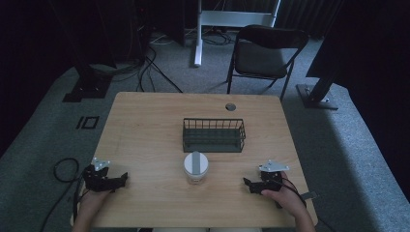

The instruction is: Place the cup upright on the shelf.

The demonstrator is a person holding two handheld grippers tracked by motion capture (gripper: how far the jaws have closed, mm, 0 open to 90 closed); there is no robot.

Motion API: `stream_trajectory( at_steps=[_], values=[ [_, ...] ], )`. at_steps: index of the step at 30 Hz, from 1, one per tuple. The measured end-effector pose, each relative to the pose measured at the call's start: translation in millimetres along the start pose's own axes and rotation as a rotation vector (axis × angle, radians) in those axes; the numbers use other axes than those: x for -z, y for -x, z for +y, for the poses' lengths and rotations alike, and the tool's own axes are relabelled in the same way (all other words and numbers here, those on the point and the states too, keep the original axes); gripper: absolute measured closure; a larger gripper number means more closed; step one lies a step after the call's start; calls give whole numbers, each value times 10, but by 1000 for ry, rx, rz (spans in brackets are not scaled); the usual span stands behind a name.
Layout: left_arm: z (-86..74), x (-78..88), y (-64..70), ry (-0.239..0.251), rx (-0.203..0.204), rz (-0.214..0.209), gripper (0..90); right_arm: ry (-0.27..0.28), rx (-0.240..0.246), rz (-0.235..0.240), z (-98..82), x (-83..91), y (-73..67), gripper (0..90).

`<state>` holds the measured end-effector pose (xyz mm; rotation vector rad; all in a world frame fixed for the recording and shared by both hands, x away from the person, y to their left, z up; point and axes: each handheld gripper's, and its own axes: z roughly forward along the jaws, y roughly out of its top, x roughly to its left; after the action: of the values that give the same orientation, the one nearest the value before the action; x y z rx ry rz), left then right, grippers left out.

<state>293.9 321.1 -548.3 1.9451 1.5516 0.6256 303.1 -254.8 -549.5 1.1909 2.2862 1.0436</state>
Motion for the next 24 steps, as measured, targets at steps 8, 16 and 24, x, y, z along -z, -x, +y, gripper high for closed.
stream_trajectory(
  at_steps=[8, 16, 24],
  values=[
    [0, 0, 0, 0, 0, 0, 2, 28, 24, 53, 88, -1, -75, 116],
    [0, 0, 0, 0, 0, 0, 2, 33, 44, 69, 158, -44, -154, 116],
    [0, 0, 0, 0, 0, 0, 2, 37, 77, 99, 220, -87, -264, 117]
  ],
)
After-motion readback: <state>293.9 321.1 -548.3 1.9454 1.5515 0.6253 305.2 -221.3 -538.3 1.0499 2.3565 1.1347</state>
